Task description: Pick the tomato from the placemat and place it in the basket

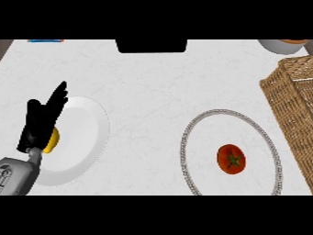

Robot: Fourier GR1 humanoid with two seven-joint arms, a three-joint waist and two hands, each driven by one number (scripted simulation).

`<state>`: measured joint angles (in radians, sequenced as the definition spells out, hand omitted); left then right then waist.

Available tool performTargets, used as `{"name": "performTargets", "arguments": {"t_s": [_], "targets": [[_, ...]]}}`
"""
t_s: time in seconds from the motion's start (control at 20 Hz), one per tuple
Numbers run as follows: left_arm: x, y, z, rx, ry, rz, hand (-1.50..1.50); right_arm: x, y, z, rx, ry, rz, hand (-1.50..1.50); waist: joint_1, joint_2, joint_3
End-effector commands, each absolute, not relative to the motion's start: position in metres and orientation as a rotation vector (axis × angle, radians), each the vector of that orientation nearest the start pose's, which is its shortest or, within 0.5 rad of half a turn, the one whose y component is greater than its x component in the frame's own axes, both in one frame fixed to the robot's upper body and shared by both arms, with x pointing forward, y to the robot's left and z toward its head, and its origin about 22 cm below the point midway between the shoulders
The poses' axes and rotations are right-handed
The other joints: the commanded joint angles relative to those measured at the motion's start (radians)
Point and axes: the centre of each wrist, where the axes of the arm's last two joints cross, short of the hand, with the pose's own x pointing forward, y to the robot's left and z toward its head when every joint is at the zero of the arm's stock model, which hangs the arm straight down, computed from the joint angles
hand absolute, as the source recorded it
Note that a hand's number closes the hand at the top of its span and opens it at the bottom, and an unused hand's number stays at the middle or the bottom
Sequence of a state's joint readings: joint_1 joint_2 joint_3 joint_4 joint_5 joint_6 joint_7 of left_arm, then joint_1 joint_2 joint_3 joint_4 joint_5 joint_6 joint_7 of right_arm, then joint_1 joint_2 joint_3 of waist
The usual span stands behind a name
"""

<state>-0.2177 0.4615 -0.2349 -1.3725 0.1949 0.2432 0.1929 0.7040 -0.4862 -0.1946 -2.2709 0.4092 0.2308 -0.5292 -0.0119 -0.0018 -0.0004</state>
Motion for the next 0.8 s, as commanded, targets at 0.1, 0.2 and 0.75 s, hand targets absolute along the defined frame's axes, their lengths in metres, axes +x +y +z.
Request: {"name": "performTargets", "arguments": {"t_s": [0.1, 0.2, 0.75], "targets": [[0.285, 0.269, 0.037, 0.282, -1.362, -0.206, 0.00, 0.090, -0.350, 0.103, -0.578, -1.811, 0.982, -1.50, 0.008, 0.000, 0.001], [0.294, 0.290, 0.023, 0.268, -1.363, -0.194, 0.00, 0.100, -0.324, 0.089, -0.589, -1.822, 0.970, -1.50, 0.007, 0.002, 0.000], [0.295, 0.279, 0.045, 0.272, -1.365, -0.208, 0.00, 0.140, -0.323, 0.040, -0.538, -1.783, 0.976, -1.50, 0.012, 0.001, 0.001]]}}
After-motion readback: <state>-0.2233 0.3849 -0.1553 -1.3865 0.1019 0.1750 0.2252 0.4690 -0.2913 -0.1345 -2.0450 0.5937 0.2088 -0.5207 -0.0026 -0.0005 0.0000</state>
